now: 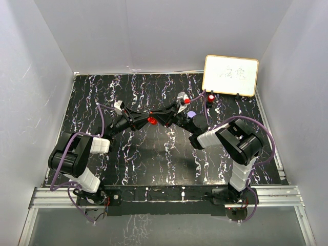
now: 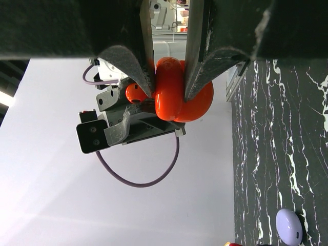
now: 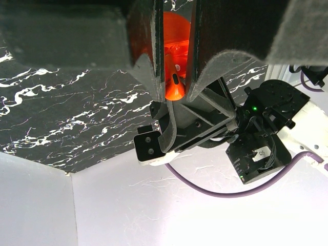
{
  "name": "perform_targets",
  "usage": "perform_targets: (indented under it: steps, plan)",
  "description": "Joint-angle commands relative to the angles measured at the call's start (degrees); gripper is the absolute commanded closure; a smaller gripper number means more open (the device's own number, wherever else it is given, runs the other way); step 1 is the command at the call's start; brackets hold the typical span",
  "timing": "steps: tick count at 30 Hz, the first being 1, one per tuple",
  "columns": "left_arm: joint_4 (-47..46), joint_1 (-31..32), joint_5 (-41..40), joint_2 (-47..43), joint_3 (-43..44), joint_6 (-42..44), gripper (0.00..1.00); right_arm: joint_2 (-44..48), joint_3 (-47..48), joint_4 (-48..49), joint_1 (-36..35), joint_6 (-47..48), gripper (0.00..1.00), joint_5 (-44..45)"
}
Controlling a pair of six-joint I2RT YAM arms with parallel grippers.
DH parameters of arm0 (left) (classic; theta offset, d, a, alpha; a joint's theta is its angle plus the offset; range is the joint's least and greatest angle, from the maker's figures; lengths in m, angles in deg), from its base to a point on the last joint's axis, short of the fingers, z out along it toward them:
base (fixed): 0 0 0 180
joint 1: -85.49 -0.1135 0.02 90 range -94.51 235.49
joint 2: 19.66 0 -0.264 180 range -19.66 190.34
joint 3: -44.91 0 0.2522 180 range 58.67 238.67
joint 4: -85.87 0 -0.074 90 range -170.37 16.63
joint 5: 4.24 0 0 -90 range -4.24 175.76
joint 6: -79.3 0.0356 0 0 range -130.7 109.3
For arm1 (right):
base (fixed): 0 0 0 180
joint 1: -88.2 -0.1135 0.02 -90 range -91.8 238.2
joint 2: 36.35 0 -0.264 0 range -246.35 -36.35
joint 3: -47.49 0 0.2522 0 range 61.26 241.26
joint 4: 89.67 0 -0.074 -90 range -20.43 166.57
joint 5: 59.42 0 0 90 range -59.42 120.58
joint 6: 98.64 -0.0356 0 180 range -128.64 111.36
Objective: Insert the wireless bluetooth earbuds into the charging case
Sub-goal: Place the earbud in the charging case.
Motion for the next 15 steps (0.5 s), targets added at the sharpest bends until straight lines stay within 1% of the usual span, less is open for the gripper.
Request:
perform_targets:
  steps: [1,15]
  plan:
    - [-7.2,0.3,-0.5,-1.5,0.6,-1.3,1.0,0.1,1.7,19.4,-0.2,0.8,1.0,0.7]
    - [-6.9,0.3,-0.5,-2.5,0.7,-1.5,1.0,-0.4,1.7,19.4,-0.2,0.8,1.0,0.7]
